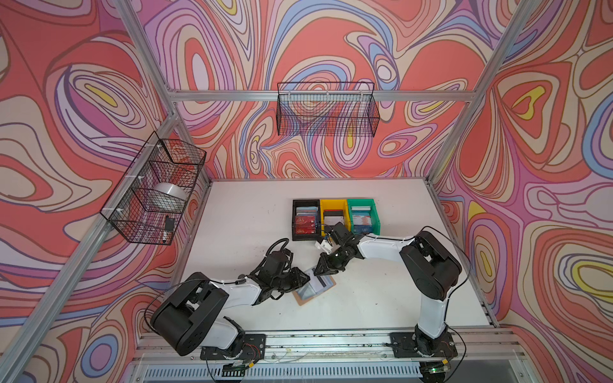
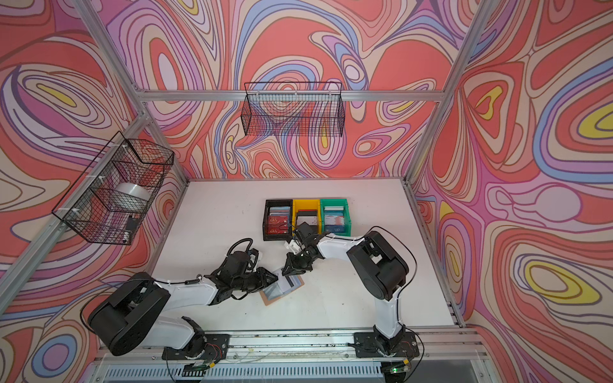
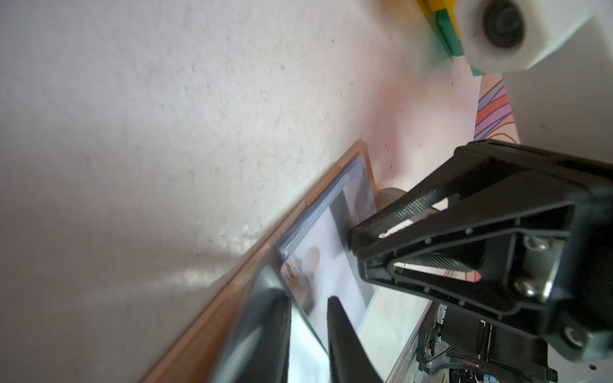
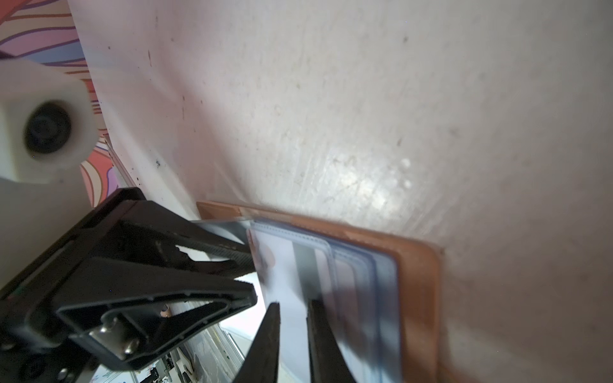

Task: Take the credit cards out of the card holder
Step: Take out the credit card from the card slot.

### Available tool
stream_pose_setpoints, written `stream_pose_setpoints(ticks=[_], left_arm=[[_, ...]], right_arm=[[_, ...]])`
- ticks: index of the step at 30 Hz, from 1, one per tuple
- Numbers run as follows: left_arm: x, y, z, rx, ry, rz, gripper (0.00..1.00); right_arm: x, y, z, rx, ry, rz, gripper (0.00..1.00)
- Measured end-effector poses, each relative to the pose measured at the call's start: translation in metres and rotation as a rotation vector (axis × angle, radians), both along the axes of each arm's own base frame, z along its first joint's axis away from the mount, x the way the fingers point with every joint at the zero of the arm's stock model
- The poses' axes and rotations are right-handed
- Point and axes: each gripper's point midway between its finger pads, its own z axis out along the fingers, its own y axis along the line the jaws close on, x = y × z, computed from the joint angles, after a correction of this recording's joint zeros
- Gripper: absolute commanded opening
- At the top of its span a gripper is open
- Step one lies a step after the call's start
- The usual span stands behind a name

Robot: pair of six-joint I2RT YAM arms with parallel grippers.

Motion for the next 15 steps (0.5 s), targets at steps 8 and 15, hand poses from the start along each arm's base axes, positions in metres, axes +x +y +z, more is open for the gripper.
stream_pose_setpoints(ticks=[8, 15], left_arm=[[0.004, -0.01, 0.0, -0.035, -0.016, 0.0, 0.21], [0.003, -0.008, -0.003, -0.034, -0.013, 0.018, 0.11]], right_arm=[[0.002, -0.002, 0.0, 0.002, 0.0, -0.009, 0.2], [0.002, -0.003, 0.0, 0.006, -0.006, -0.013, 0.2]])
